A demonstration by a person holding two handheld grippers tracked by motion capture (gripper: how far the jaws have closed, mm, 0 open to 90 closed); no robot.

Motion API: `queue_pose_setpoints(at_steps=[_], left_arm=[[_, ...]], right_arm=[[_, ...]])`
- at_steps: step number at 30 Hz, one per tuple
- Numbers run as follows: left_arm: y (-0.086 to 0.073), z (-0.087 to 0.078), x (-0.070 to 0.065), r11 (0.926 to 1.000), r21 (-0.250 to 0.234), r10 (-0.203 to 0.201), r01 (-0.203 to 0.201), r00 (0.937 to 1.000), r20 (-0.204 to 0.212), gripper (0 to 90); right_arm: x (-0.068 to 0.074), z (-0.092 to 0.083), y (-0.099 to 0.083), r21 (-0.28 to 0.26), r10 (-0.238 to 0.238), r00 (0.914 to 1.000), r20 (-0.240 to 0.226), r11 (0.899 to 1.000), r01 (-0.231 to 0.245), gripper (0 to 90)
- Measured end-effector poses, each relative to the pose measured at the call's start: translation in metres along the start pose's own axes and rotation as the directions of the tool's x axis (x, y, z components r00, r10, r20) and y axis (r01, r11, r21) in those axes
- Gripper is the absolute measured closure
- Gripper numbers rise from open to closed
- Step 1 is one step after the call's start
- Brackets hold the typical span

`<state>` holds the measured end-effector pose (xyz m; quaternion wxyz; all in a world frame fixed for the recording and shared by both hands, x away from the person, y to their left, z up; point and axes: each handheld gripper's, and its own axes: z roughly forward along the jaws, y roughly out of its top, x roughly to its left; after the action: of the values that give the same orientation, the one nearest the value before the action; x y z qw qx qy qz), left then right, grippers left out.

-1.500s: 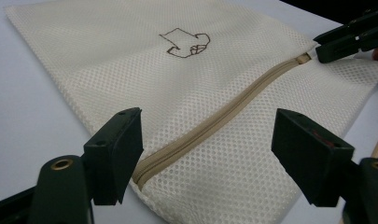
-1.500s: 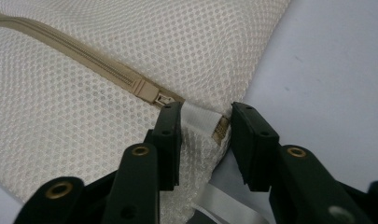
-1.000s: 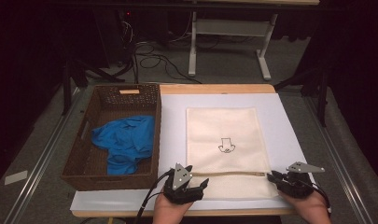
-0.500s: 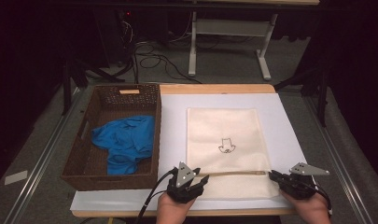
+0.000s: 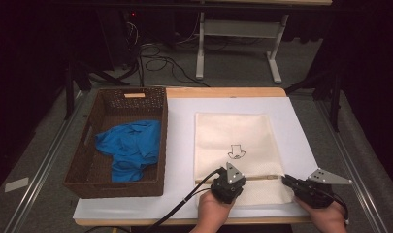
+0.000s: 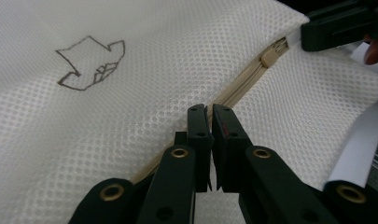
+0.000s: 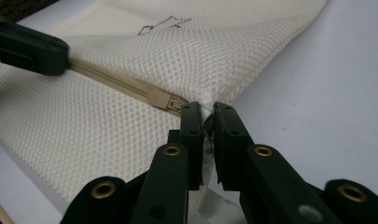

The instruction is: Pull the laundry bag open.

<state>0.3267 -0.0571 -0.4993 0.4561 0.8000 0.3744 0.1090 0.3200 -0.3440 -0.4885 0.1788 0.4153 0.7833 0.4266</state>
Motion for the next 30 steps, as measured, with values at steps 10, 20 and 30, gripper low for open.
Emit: queue_pose_setpoints(at_steps=[10,20,30], left_arm=[[-0.009,0.021,-0.003,0.9934,0.103,0.057,-0.051,0.9967,-0.058,82.4],[-0.005,0.011,0.002,0.9993,0.038,0.006,-0.004,0.9987,-0.051,70.2],[0.002,-0.006,0.001,0.9944,-0.097,-0.042,0.04,0.999,-0.017,63.6]], right_arm=[[0.004,-0.004,0.004,-0.03,-0.008,0.9996,-0.029,1.0,0.007,84.3],[0.006,-0.005,0.015,-0.07,-0.025,0.9994,-0.022,0.997,0.023,84.3],[0.01,-0.01,0.016,-0.104,-0.037,0.9988,-0.032,0.994,0.033,84.3]])
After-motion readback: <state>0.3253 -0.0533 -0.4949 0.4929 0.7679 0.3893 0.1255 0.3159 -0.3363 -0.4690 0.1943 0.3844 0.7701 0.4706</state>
